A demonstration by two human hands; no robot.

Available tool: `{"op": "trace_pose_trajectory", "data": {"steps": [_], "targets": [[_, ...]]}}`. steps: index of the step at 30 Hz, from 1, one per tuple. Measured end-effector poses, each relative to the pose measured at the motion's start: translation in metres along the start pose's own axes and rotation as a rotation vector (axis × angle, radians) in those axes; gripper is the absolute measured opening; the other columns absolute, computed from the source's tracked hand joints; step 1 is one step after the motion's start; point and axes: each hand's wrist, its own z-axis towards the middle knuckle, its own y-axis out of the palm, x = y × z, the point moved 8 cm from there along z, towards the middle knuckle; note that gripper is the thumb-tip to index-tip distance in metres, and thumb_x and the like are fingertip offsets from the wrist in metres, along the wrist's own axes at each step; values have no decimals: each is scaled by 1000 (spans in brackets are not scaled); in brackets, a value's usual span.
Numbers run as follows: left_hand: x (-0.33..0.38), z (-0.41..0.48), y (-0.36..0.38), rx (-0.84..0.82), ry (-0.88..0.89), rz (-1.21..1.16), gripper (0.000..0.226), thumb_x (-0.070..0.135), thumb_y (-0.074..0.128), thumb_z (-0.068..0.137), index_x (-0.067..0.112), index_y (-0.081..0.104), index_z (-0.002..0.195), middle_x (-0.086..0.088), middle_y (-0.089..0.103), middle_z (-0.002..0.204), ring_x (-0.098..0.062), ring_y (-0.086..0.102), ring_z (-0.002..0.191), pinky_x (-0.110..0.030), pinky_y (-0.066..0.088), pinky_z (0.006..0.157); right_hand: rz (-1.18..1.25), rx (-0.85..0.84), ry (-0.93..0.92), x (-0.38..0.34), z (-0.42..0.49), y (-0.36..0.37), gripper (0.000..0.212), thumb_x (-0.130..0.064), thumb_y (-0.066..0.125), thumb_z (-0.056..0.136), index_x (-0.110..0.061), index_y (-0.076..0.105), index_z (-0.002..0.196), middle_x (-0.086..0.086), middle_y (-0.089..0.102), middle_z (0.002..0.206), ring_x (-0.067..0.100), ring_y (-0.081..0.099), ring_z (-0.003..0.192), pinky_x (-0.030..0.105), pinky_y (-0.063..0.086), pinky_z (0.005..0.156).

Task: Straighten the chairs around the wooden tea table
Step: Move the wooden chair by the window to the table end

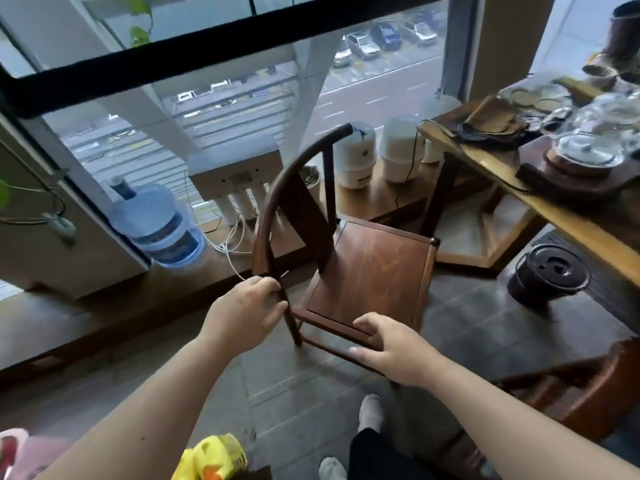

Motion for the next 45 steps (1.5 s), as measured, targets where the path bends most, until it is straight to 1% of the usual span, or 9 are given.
{"op": "trace_pose_trajectory", "data": {"steps": [10, 14, 18, 21, 23, 26, 31, 39, 45], "targets": [[-62, 89, -39, -77, -118, 31, 25, 35, 68, 85, 20, 64, 105, 1, 67, 99, -17, 62, 86, -40, 54, 77, 472, -50, 49, -46, 163, -3, 34, -35, 73, 85, -16, 61, 110, 4, 69, 95, 16, 70, 80, 38, 57, 77], [-77, 123, -36, -102, -175, 17, 27, 35, 66, 87, 23, 62, 110, 3, 66, 105, -15, 61, 91, -38, 53, 80, 590, -218, 162, -68, 209, 29, 43, -39, 73, 84, -15, 54, 114, 5, 64, 92, 18, 64, 71, 34, 51, 59], [-94, 152, -18, -199, -186, 71, 29, 37, 64, 87, 24, 60, 112, 1, 65, 109, -15, 60, 94, -39, 54, 80, 676, -317, 218, -78, 244, 65, 40, -45, 74, 76, -16, 57, 96, 3, 49, 71, 11, 44, 54, 27, 32, 46], [-114, 171, -1, -253, -225, 57, 32, 38, 63, 87, 22, 59, 114, -2, 66, 111, -19, 61, 97, -41, 54, 83, 808, -268, 265, -84, 261, 77, 26, -34, 70, 88, -10, 63, 95, 3, 56, 68, 13, 53, 56, 31, 48, 52], [-126, 184, 8, -250, -282, 17, 39, 38, 65, 87, 17, 57, 117, -5, 66, 111, -22, 61, 99, -42, 53, 85, 918, -261, 319, -86, 264, 85, 21, -29, 68, 91, -9, 64, 98, 5, 65, 81, 17, 65, 75, 42, 57, 77], [-145, 204, 28, -244, -436, -128, 54, 46, 67, 84, 10, 55, 121, -8, 65, 110, -24, 62, 99, -42, 53, 86, 999, -248, 348, -89, 265, 92, 14, -23, 66, 93, -10, 62, 96, 6, 61, 83, 19, 62, 80, 38, 59, 70], [-147, 225, 62, -290, -533, -387, 36, 39, 75, 80, 7, 64, 91, -10, 72, 81, -24, 70, 72, -44, 60, 72, 898, -121, 355, -83, 264, 93, 25, -29, 67, 92, -8, 61, 103, 10, 63, 90, 25, 63, 84, 39, 59, 70], [-115, 167, 90, -446, -673, -625, 33, 11, 78, 75, -2, 59, 99, -22, 71, 83, -31, 71, 65, -41, 59, 50, 426, -176, 376, -54, 195, 86, 46, -42, 71, 79, -8, 66, 108, 16, 72, 100, 30, 70, 88, 46, 59, 80], [-38, 79, 119, -608, -728, -759, 31, 8, 80, 72, -1, 62, 95, -21, 71, 80, -32, 71, 68, -50, 61, 68, 140, -370, 365, -4, 92, 63, 44, -44, 75, 75, -7, 69, 98, 9, 73, 92, 23, 71, 79, 37, 59, 76]]}}
